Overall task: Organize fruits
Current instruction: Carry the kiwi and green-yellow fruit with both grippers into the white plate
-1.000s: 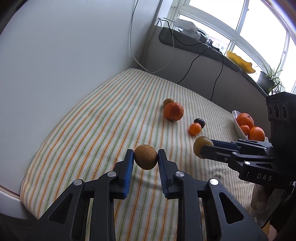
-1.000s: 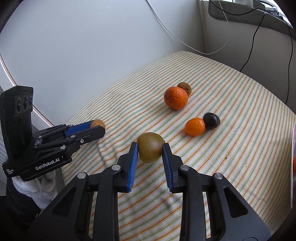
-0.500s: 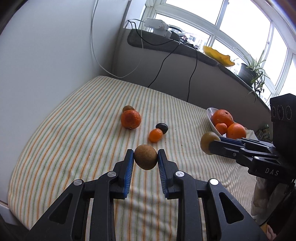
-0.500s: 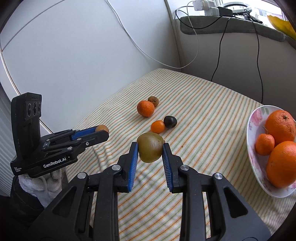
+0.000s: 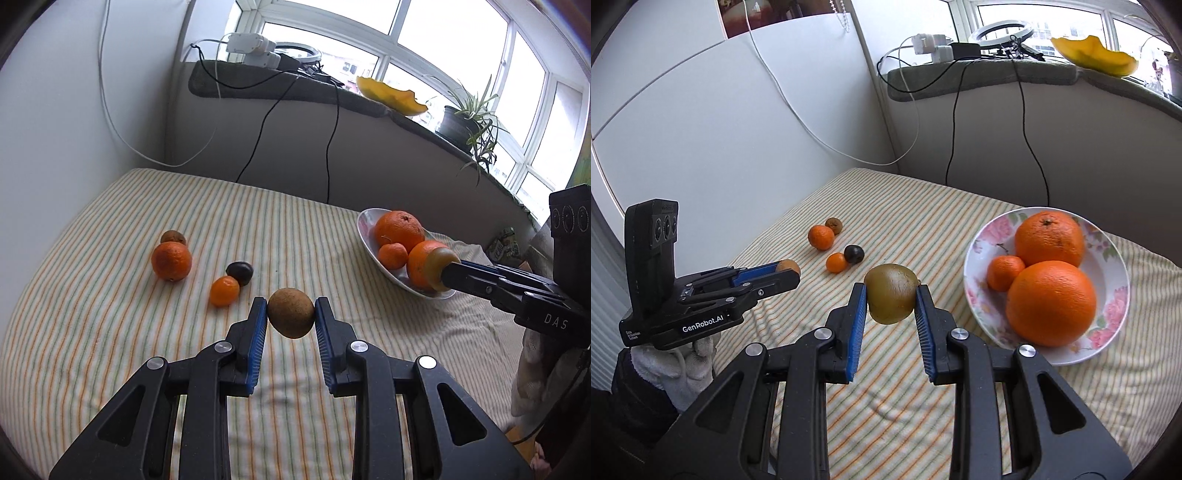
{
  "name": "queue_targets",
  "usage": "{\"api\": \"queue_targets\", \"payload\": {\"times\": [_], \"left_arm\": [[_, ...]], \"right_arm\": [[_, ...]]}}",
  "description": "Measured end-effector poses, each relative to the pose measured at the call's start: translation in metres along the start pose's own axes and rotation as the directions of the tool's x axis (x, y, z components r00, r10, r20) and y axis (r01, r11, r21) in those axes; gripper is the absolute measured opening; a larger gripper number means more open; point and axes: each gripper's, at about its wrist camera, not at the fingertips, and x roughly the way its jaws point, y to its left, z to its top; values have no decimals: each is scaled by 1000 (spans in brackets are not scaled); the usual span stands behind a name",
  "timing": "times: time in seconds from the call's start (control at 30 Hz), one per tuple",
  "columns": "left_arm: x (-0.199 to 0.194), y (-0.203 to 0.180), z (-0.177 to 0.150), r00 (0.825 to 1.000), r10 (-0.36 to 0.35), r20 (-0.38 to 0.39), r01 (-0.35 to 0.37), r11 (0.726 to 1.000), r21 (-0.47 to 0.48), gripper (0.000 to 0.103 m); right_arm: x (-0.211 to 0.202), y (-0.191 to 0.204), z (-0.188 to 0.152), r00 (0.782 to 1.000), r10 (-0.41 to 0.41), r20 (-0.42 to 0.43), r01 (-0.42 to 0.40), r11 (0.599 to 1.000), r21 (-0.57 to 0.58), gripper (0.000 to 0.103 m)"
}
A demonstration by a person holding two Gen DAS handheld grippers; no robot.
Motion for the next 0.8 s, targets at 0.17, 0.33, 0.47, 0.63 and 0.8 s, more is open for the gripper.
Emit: {"api": "queue_targets", "payload": {"times": [0.17,0.33,0.47,0.63,0.8], "left_arm": [[12,-21,9,999,-32,-6,32,999,34,25],[26,-43,15,998,-66,-23,67,996,66,25],[39,-57,18,995,-85,-43,88,992,92,25],[51,-74,22,993,-104,-58,110,987,113,25],[61,-87,26,990,-122,-72,131,982,134,25]], "right_arm": [[-15,-29,-2,999,-51,17,51,998,46,27],[-27,-57,-5,995,-92,26,89,992,91,27],[-34,-77,-6,993,-115,31,110,987,120,27],[-37,-96,-5,990,-137,35,130,980,150,27],[-34,-114,-3,988,-154,29,147,975,167,27]]}}
